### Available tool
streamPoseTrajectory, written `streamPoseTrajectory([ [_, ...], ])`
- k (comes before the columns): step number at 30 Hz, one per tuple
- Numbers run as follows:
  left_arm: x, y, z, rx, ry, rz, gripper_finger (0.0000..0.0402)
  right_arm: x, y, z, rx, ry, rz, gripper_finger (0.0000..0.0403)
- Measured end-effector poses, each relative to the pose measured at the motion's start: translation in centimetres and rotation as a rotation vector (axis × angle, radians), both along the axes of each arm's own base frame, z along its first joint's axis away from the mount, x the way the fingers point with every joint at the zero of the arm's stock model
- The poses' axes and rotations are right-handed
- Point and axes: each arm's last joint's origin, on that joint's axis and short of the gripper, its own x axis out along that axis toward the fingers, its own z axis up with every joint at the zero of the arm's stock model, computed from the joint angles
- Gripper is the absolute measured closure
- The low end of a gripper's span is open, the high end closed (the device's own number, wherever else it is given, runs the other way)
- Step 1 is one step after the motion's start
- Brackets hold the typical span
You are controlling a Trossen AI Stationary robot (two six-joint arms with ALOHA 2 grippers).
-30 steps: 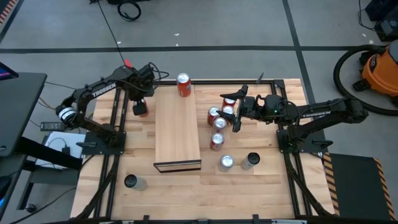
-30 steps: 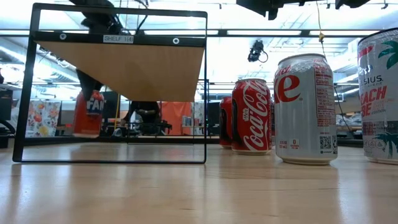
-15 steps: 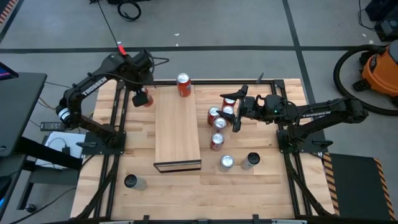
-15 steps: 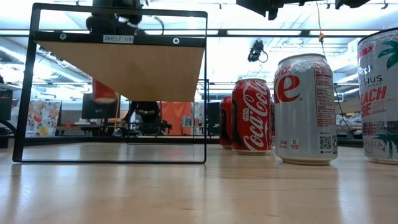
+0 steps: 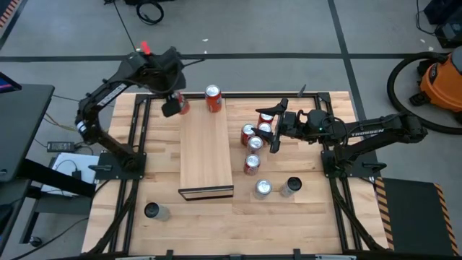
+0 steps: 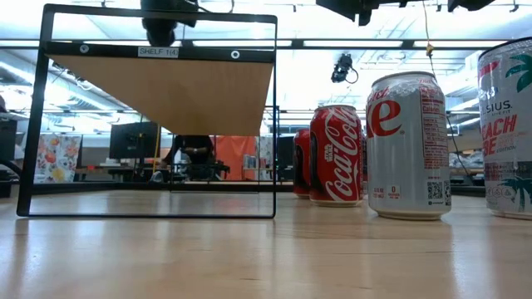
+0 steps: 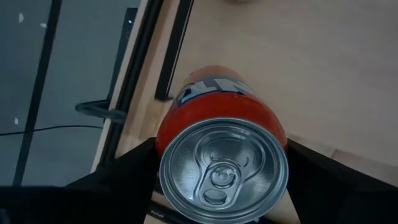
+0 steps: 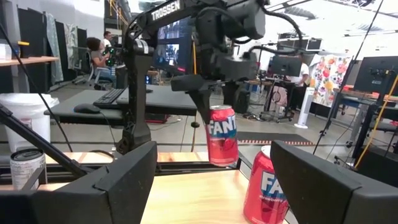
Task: Place canned beverage on shelf
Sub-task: Put the orange soda can on the shelf and align it with the other orange soda can
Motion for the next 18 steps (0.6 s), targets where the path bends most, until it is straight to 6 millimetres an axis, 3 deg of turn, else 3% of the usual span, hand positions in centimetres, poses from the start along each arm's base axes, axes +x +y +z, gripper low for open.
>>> streamPoseTrajectory([
  [9,3.9,2.2,-0.7,-0.008,0.02,-0.037,0.0102,0.0,0.0,-0.2,0.0,0.019,0.0,0.008],
  [18,4.4,2.5,-1.1,-0.018,0.037,-0.047,0.0101,0.0,0.0,-0.2,0.0,0.022,0.0,0.008],
])
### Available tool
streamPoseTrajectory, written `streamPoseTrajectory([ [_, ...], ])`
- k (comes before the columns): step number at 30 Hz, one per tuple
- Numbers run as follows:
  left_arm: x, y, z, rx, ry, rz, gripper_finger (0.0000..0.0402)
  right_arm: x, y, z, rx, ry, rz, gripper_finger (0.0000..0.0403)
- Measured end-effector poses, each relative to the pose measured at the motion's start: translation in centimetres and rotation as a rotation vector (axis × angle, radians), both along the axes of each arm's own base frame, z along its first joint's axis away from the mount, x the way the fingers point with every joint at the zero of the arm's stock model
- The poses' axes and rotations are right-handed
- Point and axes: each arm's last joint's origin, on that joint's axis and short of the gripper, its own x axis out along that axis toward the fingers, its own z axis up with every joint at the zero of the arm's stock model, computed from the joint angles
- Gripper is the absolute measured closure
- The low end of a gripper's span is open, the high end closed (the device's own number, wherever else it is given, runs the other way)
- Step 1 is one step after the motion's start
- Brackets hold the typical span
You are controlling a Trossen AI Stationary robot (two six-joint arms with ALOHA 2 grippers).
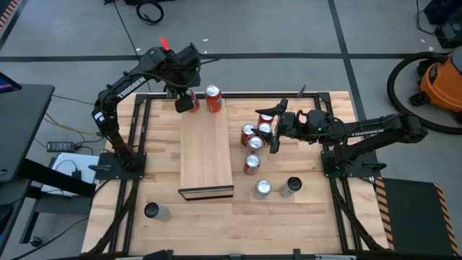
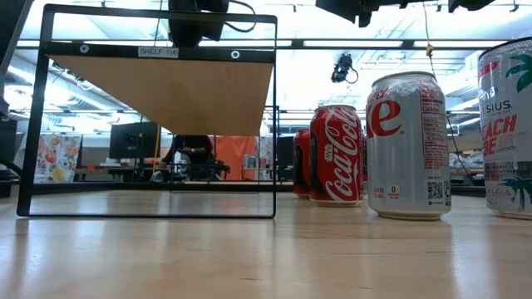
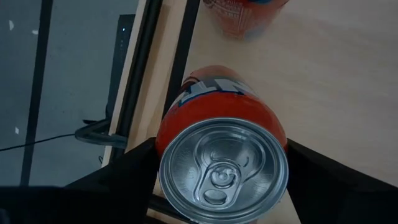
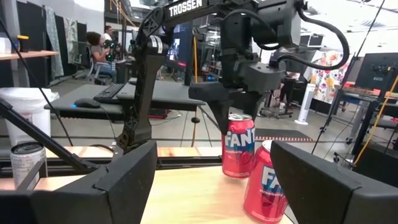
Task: Place canned beverage on shelf
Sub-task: Put the orange soda can on the shelf and align it with the other orange soda can
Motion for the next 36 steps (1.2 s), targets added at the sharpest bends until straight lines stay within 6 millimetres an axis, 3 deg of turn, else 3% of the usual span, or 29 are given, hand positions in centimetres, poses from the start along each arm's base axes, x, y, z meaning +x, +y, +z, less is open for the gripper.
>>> streamPoseTrajectory([
  [36,-0.2,0.3,-1.1,-0.061,0.004,0.029,0.0088,0.0,0.0,0.0,0.0,0.001,0.001,0.008],
])
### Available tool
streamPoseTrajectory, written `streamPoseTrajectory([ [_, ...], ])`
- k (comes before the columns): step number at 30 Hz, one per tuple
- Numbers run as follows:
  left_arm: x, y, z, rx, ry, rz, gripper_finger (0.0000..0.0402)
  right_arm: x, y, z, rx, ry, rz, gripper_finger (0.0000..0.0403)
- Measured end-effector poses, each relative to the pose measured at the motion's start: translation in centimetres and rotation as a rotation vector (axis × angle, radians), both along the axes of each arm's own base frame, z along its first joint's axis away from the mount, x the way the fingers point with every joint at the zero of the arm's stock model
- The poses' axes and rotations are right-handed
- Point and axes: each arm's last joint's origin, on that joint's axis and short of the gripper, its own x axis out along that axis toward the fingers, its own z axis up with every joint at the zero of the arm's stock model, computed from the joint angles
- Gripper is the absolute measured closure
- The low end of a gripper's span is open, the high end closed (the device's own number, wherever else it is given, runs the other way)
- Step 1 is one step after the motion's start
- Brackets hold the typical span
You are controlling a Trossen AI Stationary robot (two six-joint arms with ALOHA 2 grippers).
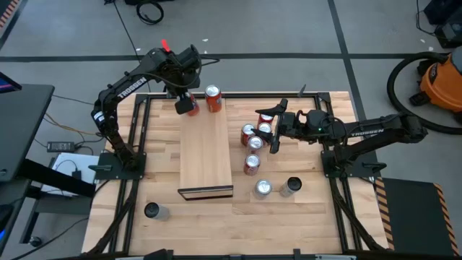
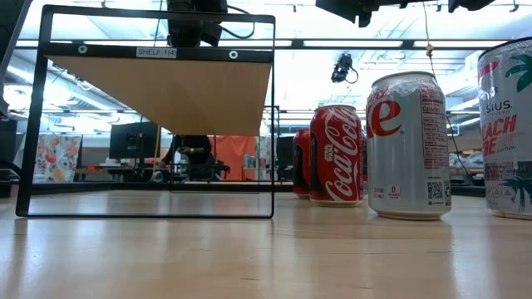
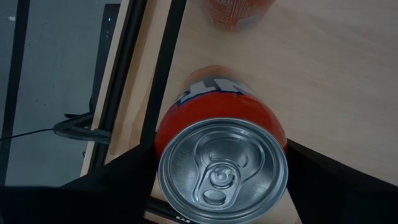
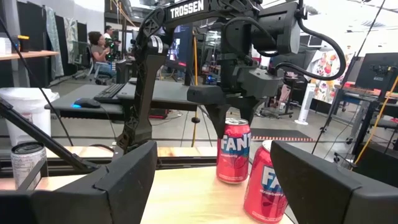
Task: Place canned beverage on shelf
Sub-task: Put the orange soda can on the shelf and align it with the other orange soda can
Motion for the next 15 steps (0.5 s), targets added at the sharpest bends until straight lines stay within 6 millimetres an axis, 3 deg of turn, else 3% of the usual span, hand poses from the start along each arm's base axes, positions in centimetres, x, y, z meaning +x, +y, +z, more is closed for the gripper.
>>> streamPoseTrajectory([
  [6,-0.07,0.08,-0.08,0.026,0.028,0.007,0.0049,0.0,0.0,0.0,0.0,0.0,0.0,0.008],
  [15,-0.03,0.03,0.05,0.036,0.032,-0.021,0.0043,0.0,0.0,0.0,0.0,0.0,0.0,0.008],
])
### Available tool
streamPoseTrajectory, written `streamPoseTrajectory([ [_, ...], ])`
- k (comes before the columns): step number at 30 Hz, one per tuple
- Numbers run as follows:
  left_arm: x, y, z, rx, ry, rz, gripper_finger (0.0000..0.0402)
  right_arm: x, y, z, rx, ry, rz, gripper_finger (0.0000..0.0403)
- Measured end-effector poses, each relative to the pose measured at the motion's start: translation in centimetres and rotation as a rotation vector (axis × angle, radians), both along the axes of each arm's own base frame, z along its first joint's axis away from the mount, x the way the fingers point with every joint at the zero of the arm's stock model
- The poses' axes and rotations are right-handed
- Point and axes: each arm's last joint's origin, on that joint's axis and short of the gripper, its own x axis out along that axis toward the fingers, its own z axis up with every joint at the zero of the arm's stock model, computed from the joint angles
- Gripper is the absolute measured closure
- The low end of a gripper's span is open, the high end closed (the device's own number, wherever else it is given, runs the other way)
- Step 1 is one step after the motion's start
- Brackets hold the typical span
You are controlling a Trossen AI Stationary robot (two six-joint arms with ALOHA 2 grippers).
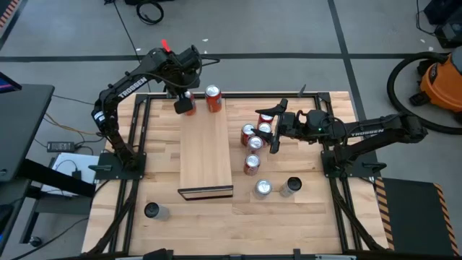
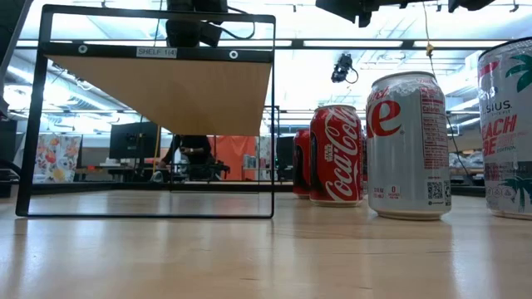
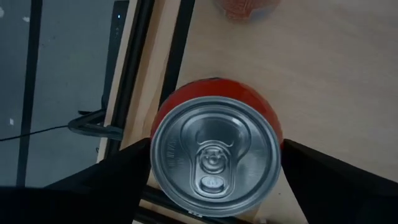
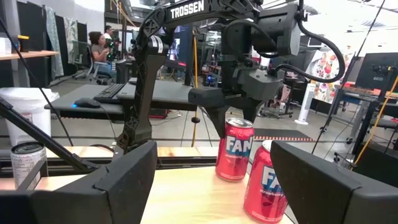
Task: Place canned beverage on shelf
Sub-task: Put the orange soda can on the shelf and align it with the other orange soda can
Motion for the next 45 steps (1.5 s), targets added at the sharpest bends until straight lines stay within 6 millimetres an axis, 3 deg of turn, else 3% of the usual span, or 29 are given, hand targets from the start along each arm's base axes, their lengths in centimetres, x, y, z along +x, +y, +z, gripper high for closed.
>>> streamPoseTrajectory([
  [7,-0.1,-0.5,2.0,0.056,-0.061,-0.023,0.0043,0.0,0.0,0.0,0.0,0.0,0.0,0.008],
  [13,0.2,-2.3,4.4,0.141,-0.121,-0.072,0.0042,0.0,0.0,0.0,0.0,0.002,0.0,0.008],
  [22,-0.8,-9.5,6.4,0.12,-0.245,-0.147,0.0047,0.0,0.0,-0.2,-0.004,0.025,-0.001,0.008],
  [26,-1.8,-11.5,5.0,0.162,-0.187,-0.108,0.0055,0.0,0.0,-0.2,-0.003,0.018,-0.001,0.008],
  [30,-3.1,-11.5,2.3,0.225,-0.057,-0.06,0.0067,0.0,0.0,-0.1,0.007,0.004,0.004,0.008],
  [38,-4.8,-9.1,-2.7,0.461,0.237,0.03,0.0089,0.0,0.0,0.0,0.006,-0.004,0.005,0.008],
  [45,-4.2,-6.7,-4.7,0.527,0.203,0.087,0.0104,0.0,0.0,0.0,0.006,-0.002,0.007,0.008],
])
